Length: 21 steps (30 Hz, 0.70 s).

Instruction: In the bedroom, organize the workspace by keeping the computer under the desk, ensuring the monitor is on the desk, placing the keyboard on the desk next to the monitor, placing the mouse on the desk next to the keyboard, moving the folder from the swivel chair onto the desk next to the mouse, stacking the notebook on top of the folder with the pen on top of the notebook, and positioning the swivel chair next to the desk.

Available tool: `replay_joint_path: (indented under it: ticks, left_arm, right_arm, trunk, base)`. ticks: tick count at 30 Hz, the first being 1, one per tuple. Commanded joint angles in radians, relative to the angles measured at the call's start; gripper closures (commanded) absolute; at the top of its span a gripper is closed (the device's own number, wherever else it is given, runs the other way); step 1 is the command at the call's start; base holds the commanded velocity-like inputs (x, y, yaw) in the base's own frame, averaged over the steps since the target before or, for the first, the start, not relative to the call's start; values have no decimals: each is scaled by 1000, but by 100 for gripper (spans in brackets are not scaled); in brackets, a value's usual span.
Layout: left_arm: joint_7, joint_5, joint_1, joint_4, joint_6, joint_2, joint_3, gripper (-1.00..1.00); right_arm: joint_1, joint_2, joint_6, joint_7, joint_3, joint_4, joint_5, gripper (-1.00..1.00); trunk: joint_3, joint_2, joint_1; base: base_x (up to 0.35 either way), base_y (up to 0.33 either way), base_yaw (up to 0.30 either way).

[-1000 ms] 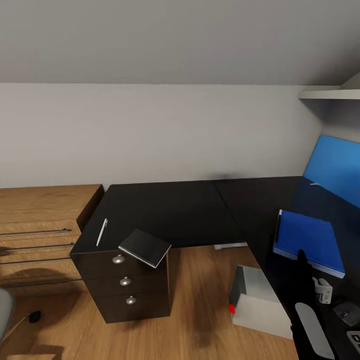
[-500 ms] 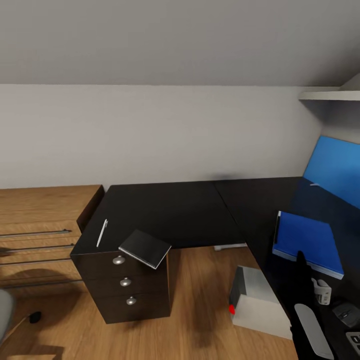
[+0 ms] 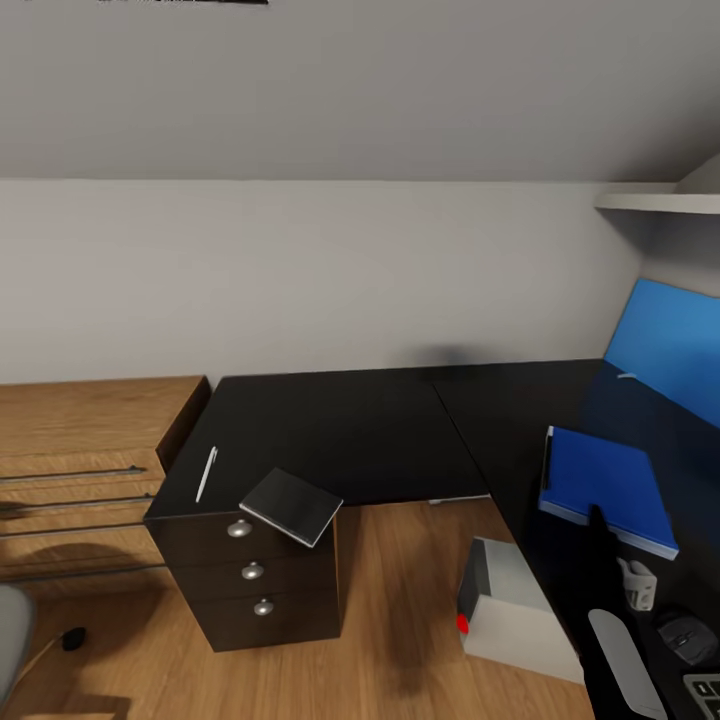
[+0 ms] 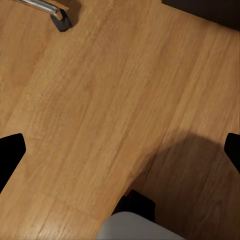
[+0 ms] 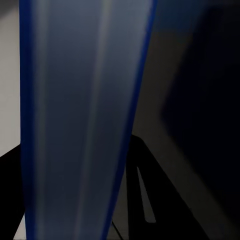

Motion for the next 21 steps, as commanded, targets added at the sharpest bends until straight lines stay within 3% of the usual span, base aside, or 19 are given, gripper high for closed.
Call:
replay_joint_path:
  ticks: [1, 5, 21]
  left_arm:
    - [7, 4, 0, 0, -3, 1, -7, -100]
    - [7, 4, 0, 0, -4, 1, -6, -100]
    - [7, 1, 0, 0, -5, 1, -6, -100]
  right_arm:
    - [-1, 0, 4, 8, -1, 1, -11, 100]
    - [-1, 1, 12, 8, -1, 1, -11, 100]
    - [-1, 1, 15, 3, -1, 2, -15, 100]
  trunk:
    - [2, 7, -4]
    - [15, 35, -19]
    - [15, 35, -19]
  base:
    - [0, 0, 0]
    - [0, 0, 0]
    - [-42, 0, 0]
